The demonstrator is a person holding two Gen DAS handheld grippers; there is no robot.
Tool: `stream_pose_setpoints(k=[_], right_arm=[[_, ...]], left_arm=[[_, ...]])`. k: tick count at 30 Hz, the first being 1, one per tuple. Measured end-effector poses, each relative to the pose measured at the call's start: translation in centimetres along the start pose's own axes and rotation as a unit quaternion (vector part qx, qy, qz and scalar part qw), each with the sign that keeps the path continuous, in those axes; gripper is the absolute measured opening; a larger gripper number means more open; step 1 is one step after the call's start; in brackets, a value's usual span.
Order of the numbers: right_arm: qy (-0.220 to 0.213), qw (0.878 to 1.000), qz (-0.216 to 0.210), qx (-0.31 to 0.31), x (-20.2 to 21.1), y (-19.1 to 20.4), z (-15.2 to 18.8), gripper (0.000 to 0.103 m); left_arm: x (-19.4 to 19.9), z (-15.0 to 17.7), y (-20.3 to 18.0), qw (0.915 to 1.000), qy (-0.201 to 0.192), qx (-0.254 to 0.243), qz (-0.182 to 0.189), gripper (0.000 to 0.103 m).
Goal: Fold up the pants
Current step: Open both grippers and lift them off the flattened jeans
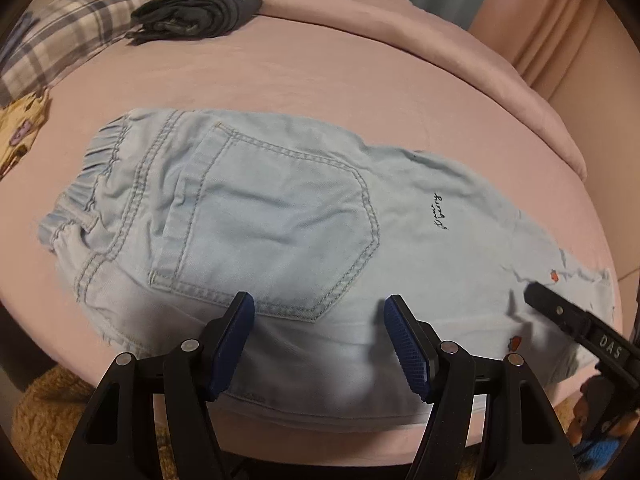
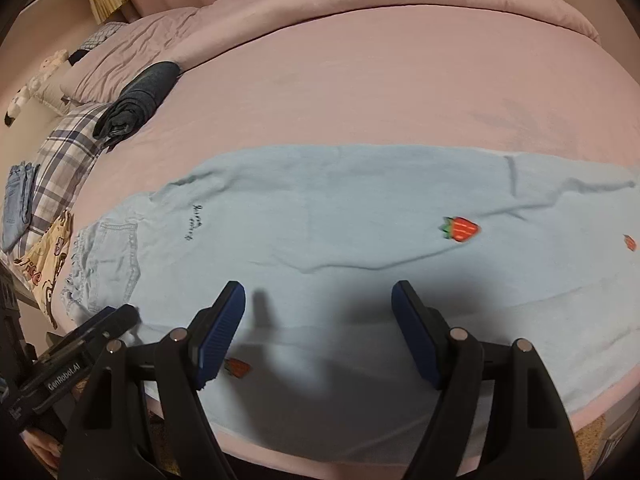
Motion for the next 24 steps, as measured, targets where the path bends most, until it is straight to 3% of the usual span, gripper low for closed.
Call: stream_pose_setpoints(k=[9, 19, 22, 24], right_arm=[[-0.007, 0.999, 0.031, -0.013, 1.3, -3.6, 1.0, 0.076], [-0.014, 0.998, 0.039, -0.038, 2.2, -6.6, 1.3, 0.076], [-0.022, 0.996, 0.064, -0.057, 2.9, -8.6, 1.4, 0.076], [-0.028, 0.992, 0.105, -0.067, 3.4, -10.7, 1.6, 0.076]], left_arm=[[-0.1, 0.4, 0.0, 0.9999, -0.008, 0.007, -0.002, 0.070], [0.6, 1.1, 0.2, 0.9997, -0.024, 0.001, 0.003, 0.070], [0.8, 1.0, 0.9, 0.9995, -0.023, 0.015, 0.017, 0.064], [0.8, 1.0, 1.3, 0.9991, -0.022, 0.022, 0.027, 0.063]])
Point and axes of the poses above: each gripper's, at about its wrist camera, not at the fingertips, and x roughly against the way its jaws point, y to its left, z to its underside, the point moved 5 cm from there along -x, roughly the way its jaws point, and after that the axes turned 10 degrees about y, right-handed, at the moved point
